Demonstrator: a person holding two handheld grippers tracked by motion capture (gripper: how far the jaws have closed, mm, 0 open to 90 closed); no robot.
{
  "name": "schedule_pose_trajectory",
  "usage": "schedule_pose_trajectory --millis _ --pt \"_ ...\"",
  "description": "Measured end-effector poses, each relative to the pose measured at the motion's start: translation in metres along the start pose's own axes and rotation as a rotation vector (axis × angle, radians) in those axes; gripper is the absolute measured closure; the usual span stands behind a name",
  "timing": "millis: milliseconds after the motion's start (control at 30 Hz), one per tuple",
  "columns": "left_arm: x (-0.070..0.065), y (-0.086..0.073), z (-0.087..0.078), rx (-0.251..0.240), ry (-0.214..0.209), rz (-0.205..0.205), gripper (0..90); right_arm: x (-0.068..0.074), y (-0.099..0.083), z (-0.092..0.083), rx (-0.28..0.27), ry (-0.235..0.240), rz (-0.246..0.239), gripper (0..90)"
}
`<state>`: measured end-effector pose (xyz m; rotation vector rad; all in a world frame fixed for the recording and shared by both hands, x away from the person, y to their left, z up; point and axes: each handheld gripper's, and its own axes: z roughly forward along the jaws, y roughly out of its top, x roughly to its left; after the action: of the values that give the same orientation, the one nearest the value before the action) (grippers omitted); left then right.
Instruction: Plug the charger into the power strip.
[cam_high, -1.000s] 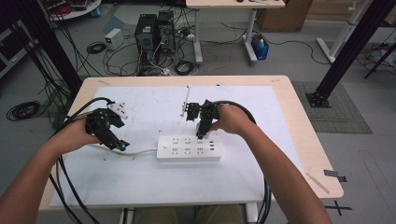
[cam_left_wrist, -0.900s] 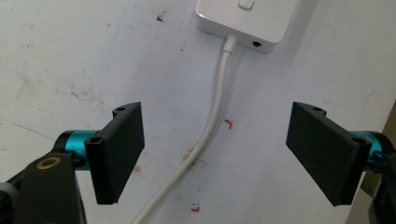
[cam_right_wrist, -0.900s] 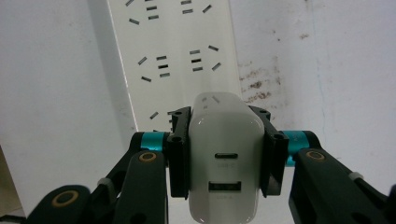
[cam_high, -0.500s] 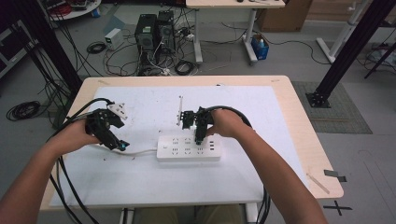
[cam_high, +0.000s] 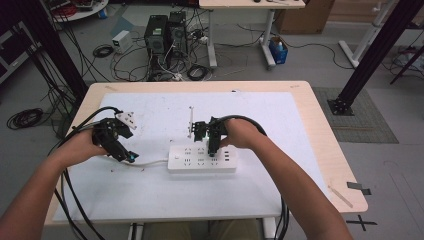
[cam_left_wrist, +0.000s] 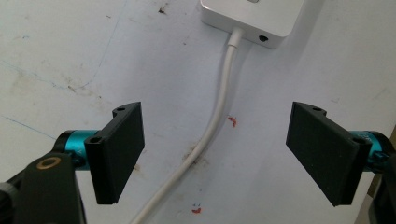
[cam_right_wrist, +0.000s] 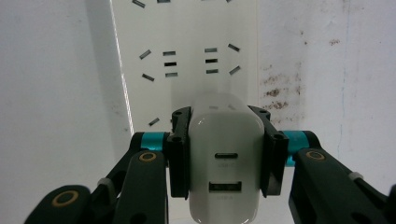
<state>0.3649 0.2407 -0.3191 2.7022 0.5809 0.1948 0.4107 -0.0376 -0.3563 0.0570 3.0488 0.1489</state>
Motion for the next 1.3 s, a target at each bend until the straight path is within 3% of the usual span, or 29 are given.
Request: schedule_pose_trajectory --millis 200,267,600,733,1033,1300 --pt "0.0 0.001 0.0 -0.004 0.008 0.001 19.5 -0.004 0.005 0.002 0.013 0.026 -0.009 62.5" --pt "-0.001 0.002 0.001 -0.006 0.006 0.002 19.5 -0.003 0.006 0.008 0.046 0.021 -0.029 62.6" --pt "0.0 0.002 0.002 -0.011 0.007 0.001 19.5 -0.006 0.004 0.008 0.024 0.034 -0.003 62.8" --pt "0.0 0.0 0.002 -0.016 0.005 -0.003 19.5 -0.005 0.005 0.008 0.029 0.028 0.038 62.5" --pt "0.0 -0.003 0.006 -0.02 0.0 -0.011 19.5 -0.004 0.003 0.009 0.016 0.024 0.009 62.8" --pt "0.001 -0.004 0.006 -0.017 0.005 -0.01 19.5 0.0 -0.004 0.01 -0.034 0.0 0.03 62.5"
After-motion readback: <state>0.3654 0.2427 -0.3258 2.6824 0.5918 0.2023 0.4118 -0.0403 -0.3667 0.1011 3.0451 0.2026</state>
